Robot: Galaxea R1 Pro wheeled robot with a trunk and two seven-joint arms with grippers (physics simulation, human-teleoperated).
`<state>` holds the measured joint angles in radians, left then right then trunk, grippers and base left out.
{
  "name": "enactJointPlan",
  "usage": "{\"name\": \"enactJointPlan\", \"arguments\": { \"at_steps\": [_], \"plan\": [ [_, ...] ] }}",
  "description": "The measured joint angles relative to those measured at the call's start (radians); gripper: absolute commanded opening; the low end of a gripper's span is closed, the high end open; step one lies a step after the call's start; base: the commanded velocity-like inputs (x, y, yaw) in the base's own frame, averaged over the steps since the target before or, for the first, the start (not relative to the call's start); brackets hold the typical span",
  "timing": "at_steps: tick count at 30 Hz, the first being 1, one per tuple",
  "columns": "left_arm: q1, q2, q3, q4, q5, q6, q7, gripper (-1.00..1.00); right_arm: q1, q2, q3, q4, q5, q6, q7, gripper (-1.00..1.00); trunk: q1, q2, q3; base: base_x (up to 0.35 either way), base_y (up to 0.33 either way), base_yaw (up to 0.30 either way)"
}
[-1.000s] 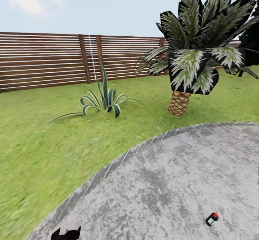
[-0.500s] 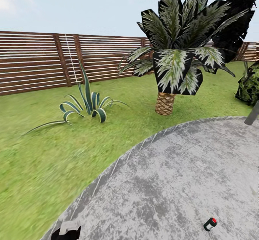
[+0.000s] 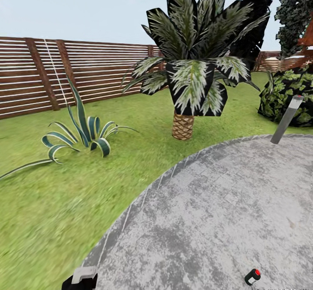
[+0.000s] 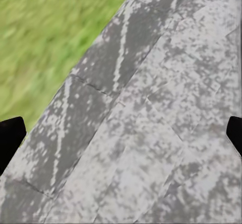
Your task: Pick up the pesticide atomizer in the garden and spray insectifuge to fully cover both potted plants in the garden.
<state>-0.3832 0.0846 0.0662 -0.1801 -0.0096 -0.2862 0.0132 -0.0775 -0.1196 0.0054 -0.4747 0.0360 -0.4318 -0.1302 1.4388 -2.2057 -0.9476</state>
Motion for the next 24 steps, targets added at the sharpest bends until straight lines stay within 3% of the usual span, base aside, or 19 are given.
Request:
{"name": "enactJointPlan", "arguments": {
  "at_steps": [7,24],
  "plan": [
    [0.0,0.0,-0.001,0.0,0.0,0.001,0.0,1.0,0.0,0.0,0.0,0.0,0.0,0.0,0.0,1.0,0.0,0.0,0.0,0.12,0.11,-0.295],
    [0.0,0.0,0.0,0.0,0.0,0.0,0.0,1.0,0.0,0.0,0.0,0.0,0.0,0.0,0.0,1.0,0.0,0.0,0.0,0.003,0.002,-0.295]
  ]
}}
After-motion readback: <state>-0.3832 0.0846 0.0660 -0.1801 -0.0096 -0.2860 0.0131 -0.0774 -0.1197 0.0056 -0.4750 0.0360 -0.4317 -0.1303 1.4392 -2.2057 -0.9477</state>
